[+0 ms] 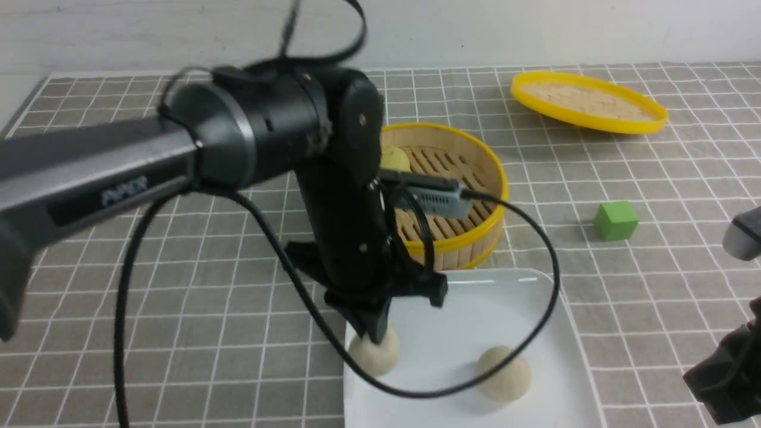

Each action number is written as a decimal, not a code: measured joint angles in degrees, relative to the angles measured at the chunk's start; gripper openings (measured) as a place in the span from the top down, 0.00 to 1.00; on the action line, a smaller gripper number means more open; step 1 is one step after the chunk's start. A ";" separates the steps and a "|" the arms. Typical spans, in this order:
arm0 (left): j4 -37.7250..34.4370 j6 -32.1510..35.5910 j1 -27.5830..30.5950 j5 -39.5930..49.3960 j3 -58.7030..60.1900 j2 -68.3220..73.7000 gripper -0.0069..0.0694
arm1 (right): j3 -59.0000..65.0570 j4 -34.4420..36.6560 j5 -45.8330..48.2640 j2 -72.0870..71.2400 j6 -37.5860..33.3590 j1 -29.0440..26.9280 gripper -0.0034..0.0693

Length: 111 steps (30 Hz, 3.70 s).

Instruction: Put the steamed buns into the plate on the grey tablecloth.

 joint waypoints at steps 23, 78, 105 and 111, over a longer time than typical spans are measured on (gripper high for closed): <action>20.98 -15.36 -0.87 -0.71 -23.68 6.96 0.21 | 0.01 0.23 -0.06 0.00 0.00 0.00 0.92; 1.19 3.40 -0.95 5.30 -17.16 4.45 0.88 | 0.12 -0.46 11.49 -19.55 0.48 0.00 0.90; -0.61 2.45 -4.35 -9.16 -8.94 7.08 0.24 | 0.12 -14.03 15.79 -54.58 16.74 0.00 0.97; 0.04 2.45 -4.35 -8.90 -11.53 2.74 0.16 | 1.71 -14.09 4.51 -54.69 16.86 0.00 0.96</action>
